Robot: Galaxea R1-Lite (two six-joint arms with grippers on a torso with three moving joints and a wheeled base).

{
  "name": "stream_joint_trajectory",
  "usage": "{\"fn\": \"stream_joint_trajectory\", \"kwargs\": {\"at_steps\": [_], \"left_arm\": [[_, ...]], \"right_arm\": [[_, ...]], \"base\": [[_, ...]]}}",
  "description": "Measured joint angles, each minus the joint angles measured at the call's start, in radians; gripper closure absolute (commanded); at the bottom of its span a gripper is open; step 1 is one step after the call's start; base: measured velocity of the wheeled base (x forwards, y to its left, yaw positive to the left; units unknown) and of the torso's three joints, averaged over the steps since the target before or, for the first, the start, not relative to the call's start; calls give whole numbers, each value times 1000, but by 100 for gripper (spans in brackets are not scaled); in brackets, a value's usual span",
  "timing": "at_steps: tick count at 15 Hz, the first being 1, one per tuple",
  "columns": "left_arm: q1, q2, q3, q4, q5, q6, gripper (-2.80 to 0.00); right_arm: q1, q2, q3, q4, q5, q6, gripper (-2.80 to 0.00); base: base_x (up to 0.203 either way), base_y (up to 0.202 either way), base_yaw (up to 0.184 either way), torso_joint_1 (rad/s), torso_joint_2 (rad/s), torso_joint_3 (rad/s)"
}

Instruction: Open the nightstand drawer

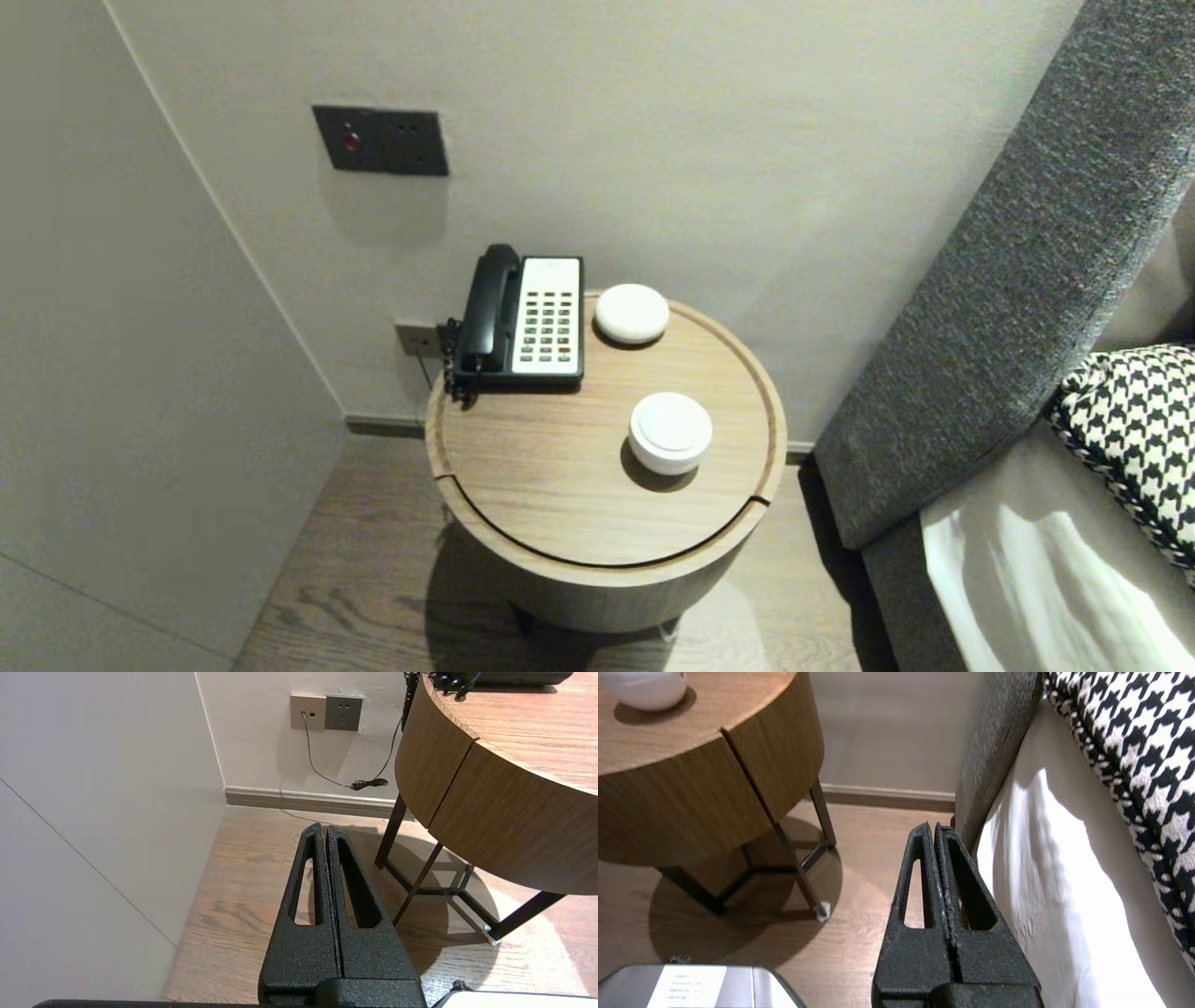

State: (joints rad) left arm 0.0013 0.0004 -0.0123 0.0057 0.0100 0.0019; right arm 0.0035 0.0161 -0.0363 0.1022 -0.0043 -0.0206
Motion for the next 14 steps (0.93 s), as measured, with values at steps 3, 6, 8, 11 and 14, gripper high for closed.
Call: {"fn": "stream_joint_trajectory", "kwargs": {"at_steps": [3,6,8,11,14], "left_arm": [[0,0,0,0,0,0,0],[0,0,0,0,0,0,0],[0,0,0,0,0,0,0],[0,0,0,0,0,0,0],[0,0,0,0,0,0,0]], "right_arm": [[1,57,-36,10,21,-2,0],[-2,207,-108,-6,86,24,0],[-1,356,-157,-68,132,82,0],[19,656,-200,-255,159,171,0],[118,990,-258,-506,111,268,0]], "base": [[0,0,0,0,0,0],[0,0,0,0,0,0],[0,0,0,0,0,0],[0,0,0,0,0,0],[0,0,0,0,0,0]]}}
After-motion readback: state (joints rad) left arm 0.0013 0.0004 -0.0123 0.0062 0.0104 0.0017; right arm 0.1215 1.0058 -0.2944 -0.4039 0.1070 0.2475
